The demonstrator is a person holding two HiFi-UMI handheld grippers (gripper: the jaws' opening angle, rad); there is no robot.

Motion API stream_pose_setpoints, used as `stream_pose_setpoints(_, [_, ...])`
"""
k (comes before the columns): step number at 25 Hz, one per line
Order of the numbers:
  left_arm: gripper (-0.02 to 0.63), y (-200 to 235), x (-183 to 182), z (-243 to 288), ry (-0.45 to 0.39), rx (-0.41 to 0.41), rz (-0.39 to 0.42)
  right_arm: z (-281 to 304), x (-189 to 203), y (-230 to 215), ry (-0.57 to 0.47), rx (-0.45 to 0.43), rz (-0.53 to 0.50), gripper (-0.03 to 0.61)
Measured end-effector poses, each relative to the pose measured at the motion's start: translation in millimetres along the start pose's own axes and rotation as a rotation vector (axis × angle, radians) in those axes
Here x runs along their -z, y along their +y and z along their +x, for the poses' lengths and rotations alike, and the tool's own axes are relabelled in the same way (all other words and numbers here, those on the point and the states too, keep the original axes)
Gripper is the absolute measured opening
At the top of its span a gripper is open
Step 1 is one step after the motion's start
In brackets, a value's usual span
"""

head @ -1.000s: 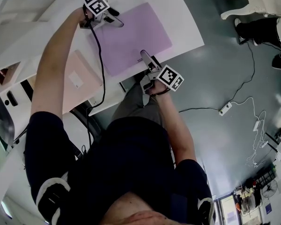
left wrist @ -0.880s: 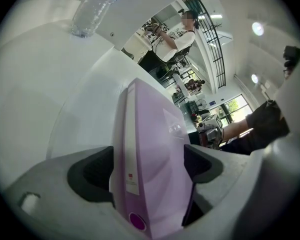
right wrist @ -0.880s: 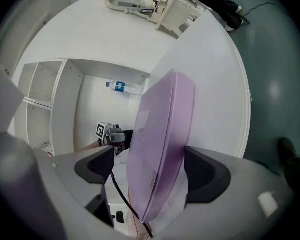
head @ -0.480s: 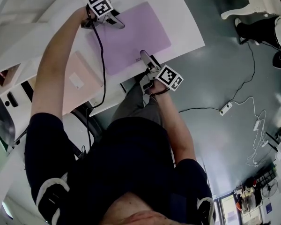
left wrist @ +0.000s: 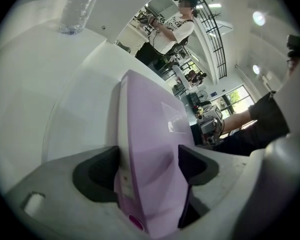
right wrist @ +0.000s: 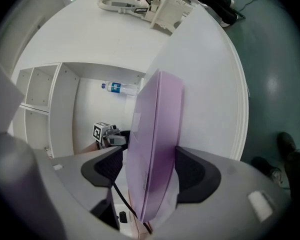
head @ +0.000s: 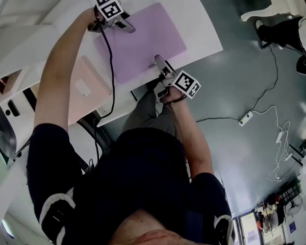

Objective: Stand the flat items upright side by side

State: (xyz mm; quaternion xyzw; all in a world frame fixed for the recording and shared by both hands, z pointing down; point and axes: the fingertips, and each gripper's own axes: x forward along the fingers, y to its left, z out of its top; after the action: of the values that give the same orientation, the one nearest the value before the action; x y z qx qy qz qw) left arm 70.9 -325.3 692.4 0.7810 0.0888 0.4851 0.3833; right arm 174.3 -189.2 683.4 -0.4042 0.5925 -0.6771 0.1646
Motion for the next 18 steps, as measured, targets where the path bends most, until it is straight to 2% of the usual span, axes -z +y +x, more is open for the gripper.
stream_pose_setpoints(4, [0.37,-3,1,0,0.0,0.011,0.009,0,1,-3,0.004,0.029,-0.027,0.296])
stream_pose_setpoints(5, [0.341,-5,3,1,0.006,0.017,0.014,0,1,-4,0.0,0.04,-0.02,0.287])
stream_pose_setpoints(9, [0.325,-5,3,3,-0.002,0.02,0.019,-3,-6,-12,-0.008,0.076,-0.013,0.201])
stream_pose_setpoints(18, [0.316,0,2,1,-0.016,-0.009,0.029,0,-9,-16,-0.011,0.075,0.027,0.169])
